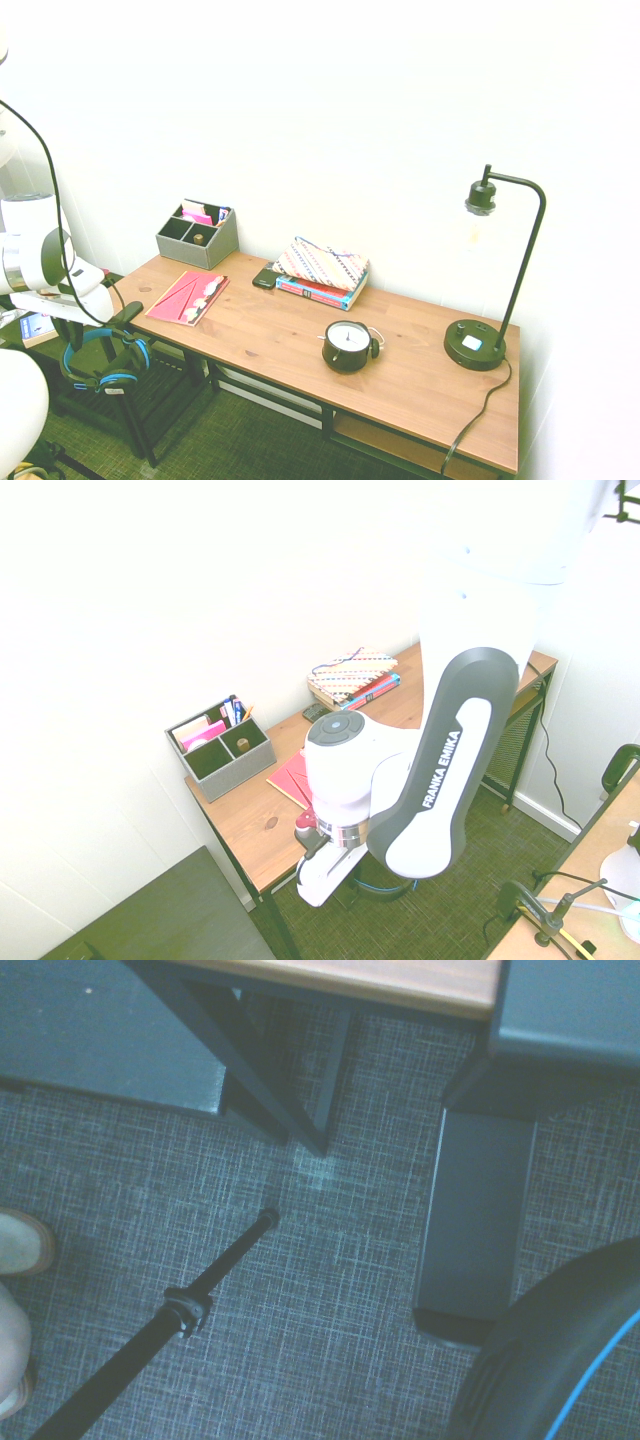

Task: Hang the headphone

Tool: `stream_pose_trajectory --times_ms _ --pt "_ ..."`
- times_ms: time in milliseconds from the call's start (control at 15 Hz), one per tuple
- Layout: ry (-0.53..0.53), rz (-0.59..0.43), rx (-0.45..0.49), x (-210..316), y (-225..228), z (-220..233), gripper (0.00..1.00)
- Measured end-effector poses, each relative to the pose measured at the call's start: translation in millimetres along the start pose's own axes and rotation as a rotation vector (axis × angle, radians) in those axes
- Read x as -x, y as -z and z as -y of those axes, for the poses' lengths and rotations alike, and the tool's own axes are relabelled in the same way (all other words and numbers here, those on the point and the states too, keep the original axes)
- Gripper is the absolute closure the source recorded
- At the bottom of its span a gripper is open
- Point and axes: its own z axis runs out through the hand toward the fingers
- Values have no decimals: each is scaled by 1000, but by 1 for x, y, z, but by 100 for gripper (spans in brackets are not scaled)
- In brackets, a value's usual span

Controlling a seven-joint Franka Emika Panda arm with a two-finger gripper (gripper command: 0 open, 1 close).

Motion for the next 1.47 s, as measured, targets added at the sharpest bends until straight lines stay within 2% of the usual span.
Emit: stream_pose_trajectory --times_ms 400,467,800,1467 --pt "-19 -14 43 3 -43 21 100" --pt "-18 -26 48 1 -47 23 0" --pt "-7 -58 84 1 -58 28 0" --pt "-33 -65 79 -15 -55 42 0"
